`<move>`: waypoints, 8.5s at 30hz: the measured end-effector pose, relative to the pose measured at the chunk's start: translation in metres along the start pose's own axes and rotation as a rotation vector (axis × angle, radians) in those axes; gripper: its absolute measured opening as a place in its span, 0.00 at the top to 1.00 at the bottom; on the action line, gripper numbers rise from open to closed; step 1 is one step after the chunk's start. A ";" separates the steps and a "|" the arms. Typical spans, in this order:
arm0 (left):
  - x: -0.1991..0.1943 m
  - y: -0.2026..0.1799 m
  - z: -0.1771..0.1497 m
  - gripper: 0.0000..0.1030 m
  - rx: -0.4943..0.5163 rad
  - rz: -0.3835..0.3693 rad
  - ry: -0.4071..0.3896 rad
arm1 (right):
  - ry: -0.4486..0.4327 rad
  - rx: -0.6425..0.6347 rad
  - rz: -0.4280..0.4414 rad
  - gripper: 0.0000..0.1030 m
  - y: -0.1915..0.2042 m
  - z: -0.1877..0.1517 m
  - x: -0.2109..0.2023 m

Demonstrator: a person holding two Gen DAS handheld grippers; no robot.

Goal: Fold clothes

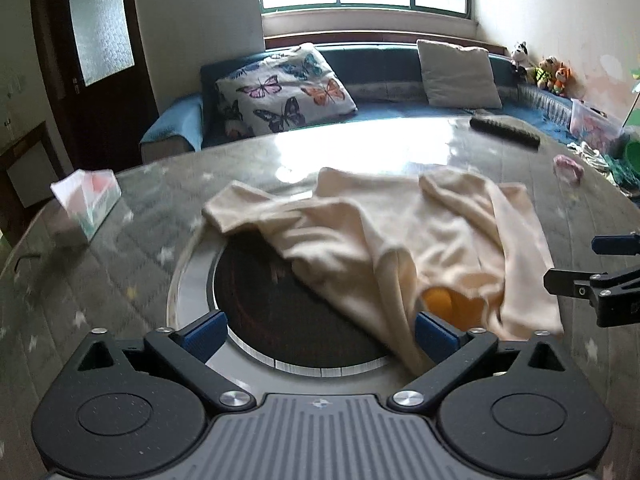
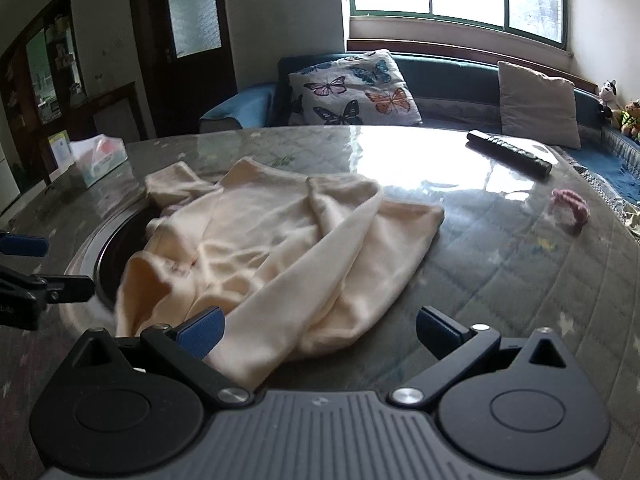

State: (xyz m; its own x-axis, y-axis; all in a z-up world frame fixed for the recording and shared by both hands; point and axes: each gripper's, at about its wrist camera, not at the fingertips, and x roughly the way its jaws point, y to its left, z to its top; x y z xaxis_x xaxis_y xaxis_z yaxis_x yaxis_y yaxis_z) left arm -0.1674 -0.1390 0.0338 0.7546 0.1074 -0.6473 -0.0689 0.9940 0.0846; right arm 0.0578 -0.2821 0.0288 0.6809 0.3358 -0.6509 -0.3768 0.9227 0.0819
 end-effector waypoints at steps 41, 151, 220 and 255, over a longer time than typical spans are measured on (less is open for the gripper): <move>0.118 0.074 0.134 0.99 -0.171 -0.009 0.086 | -0.086 0.276 -0.016 0.96 -0.090 0.037 0.000; 0.310 0.131 0.209 0.78 -0.115 -0.129 0.124 | 0.133 0.060 0.044 0.86 -0.064 0.062 0.117; 0.299 0.164 0.194 0.73 -0.154 -0.050 0.109 | 0.139 -0.246 0.242 0.64 0.047 0.001 0.054; 0.158 0.311 0.113 0.96 -0.497 0.135 -0.049 | 0.123 -0.247 0.203 0.62 0.049 -0.005 0.050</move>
State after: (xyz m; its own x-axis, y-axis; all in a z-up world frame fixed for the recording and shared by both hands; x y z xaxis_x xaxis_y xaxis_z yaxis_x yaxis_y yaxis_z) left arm 0.0042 0.1848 0.0435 0.7467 0.2461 -0.6180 -0.4603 0.8618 -0.2130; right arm 0.0700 -0.2208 -0.0035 0.5008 0.4690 -0.7275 -0.6484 0.7601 0.0437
